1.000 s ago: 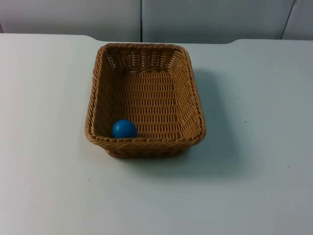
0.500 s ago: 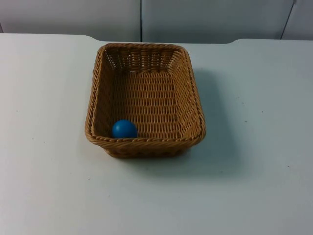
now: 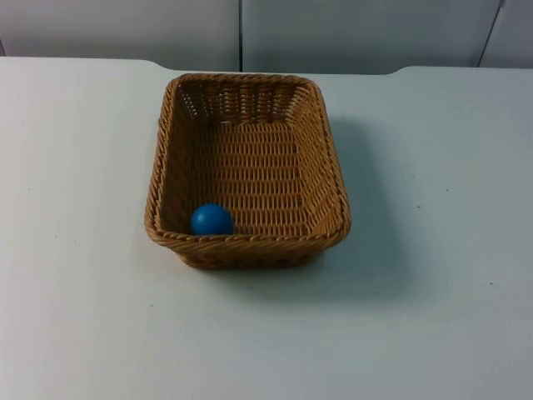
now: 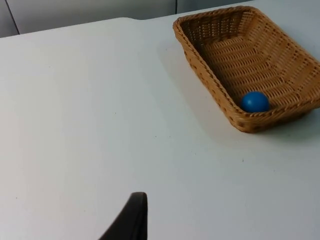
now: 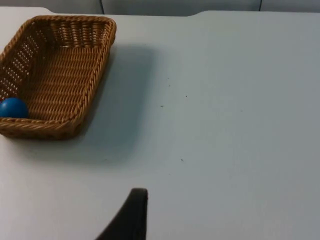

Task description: Pick up the basket with the left hand and place the ball into the basket with the right hand.

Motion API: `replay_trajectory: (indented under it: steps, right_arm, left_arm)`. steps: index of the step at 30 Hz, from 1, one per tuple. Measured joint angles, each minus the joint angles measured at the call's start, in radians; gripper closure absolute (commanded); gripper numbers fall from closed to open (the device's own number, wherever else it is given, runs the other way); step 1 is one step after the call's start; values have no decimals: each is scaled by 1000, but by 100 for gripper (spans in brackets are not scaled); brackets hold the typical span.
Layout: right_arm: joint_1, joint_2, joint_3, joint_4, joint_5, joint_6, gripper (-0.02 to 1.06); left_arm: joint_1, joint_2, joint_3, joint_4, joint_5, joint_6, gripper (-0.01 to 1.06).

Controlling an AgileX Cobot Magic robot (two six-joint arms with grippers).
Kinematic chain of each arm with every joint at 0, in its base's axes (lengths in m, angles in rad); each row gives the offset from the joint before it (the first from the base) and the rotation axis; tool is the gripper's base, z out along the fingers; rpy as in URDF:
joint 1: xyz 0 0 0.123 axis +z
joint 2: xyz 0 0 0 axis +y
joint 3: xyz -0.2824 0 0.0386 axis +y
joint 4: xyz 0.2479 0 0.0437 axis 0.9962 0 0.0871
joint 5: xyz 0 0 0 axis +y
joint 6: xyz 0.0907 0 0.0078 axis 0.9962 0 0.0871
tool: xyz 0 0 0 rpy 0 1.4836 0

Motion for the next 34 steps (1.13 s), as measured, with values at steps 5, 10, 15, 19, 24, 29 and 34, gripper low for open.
replay_trajectory:
  steps: [5, 10, 15, 19, 24, 29, 34]
  right_arm:
    - [0, -1, 0, 0, 0, 0, 2]
    - [0, -1, 0, 0, 0, 0, 2]
    - [0, -1, 0, 0, 0, 2, 2]
    - [0, -1, 0, 0, 0, 2, 2]
    - [-15, -1, 0, 4, 0, 2, 2]
    - [-110, -1, 0, 4, 0, 2, 2]
    - [-197, -1, 0, 4, 0, 2, 2]
  left_arm:
    - [0, 0, 0, 0, 0, -2, 0]
    - [0, 0, 0, 0, 0, -2, 0]
    - [0, 0, 0, 0, 0, -2, 0]
    - [2, 0, 0, 0, 0, -2, 0]
    - [74, 0, 0, 0, 0, -2, 0]
    - [182, 0, 0, 0, 0, -2, 0]
    - [310, 0, 0, 0, 0, -2, 0]
